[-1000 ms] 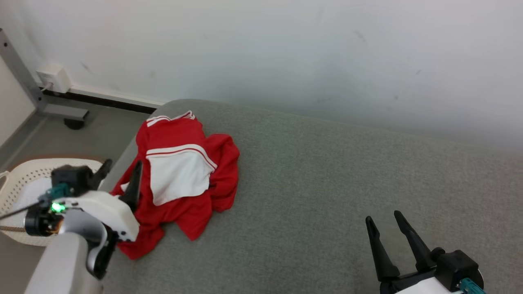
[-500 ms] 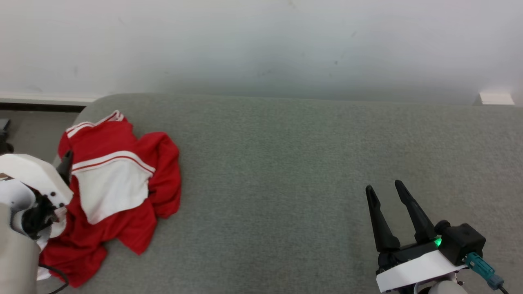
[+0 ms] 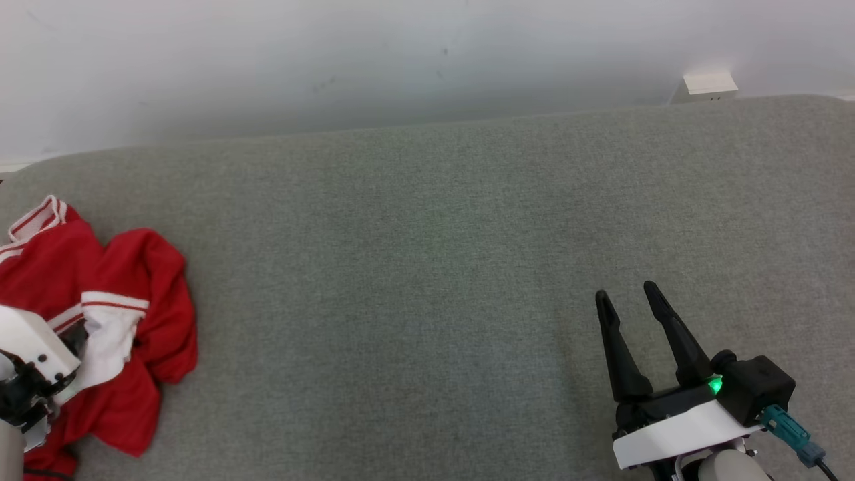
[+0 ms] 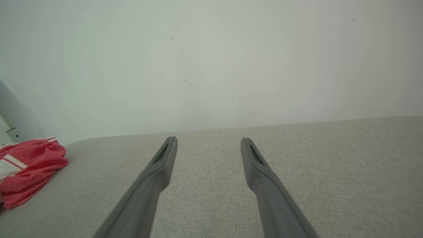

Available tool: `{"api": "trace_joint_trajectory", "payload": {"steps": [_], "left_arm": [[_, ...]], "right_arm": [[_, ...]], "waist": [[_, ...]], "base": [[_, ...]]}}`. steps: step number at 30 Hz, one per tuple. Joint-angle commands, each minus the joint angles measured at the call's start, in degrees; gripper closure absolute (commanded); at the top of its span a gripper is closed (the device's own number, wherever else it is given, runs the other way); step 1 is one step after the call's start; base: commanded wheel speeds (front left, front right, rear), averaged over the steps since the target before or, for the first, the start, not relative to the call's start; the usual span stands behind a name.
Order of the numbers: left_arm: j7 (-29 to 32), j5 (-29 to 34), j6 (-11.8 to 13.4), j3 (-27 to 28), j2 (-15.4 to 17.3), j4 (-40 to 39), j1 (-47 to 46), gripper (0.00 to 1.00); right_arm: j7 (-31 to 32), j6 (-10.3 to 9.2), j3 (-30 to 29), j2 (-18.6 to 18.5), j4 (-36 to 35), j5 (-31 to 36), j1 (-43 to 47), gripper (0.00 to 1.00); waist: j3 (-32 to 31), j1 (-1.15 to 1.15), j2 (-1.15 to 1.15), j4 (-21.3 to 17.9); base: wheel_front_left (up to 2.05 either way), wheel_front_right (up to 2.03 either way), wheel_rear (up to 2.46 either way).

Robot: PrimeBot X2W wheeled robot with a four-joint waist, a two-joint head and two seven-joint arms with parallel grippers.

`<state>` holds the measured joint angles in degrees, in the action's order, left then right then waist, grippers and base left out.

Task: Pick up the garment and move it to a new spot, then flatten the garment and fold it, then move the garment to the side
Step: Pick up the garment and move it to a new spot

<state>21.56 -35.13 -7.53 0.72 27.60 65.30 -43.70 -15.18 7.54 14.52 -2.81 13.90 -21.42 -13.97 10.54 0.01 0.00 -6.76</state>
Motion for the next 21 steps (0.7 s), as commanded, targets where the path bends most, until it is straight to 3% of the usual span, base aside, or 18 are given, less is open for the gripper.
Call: {"api": "trace_joint_trajectory", "payload": {"steps": [1,4,5,6,7,21], "left_arm": [[0.9,-0.7,0.1,-0.5,0.3,0.7,0.9,0.00],[1.2,-1.7,0.1,-1.2,0.5,0.7,1.3,0.00],[0.9,-1.8,0.1,-1.5,0.6,0.4,1.4,0.14],[0.5,-2.1,0.1,-2.0,0.7,0.1,1.4,0.71],[0.4,-2.1,0.1,-2.6,0.8,-0.3,1.4,1.00],[-1.9,-1.3,0.1,-14.0,5.8,-11.3,-0.7,1.00]], "right_arm": [[0.1,-0.10,0.1,-0.2,-0.1,-0.4,-0.6,0.00],[0.1,-0.10,0.4,-0.2,0.0,-0.7,-0.5,0.00],[0.1,-0.10,0.4,-0.2,0.0,-0.7,-0.5,0.00],[0.1,-0.10,0.3,-0.2,0.1,-0.7,-0.5,0.00],[0.1,-0.10,0.2,-0.2,0.1,-0.7,-0.3,0.00],[0.1,-0.10,0.8,-0.2,1.5,-2.0,3.5,0.00]], "waist": [[0.4,-0.01,0.00,-0.5],[0.3,-0.01,0.00,-0.7],[0.1,-0.01,0.00,-0.7],[-0.1,-0.01,0.00,-0.6],[-0.4,-0.01,0.00,-0.5],[-8.4,-0.01,0.00,1.6]], "base": [[0.00,0.00,0.00],[0.00,0.00,0.00],[0.00,0.00,0.00],[0.00,0.00,0.00],[0.00,0.00,0.00],[0.00,0.00,0.00]]}}
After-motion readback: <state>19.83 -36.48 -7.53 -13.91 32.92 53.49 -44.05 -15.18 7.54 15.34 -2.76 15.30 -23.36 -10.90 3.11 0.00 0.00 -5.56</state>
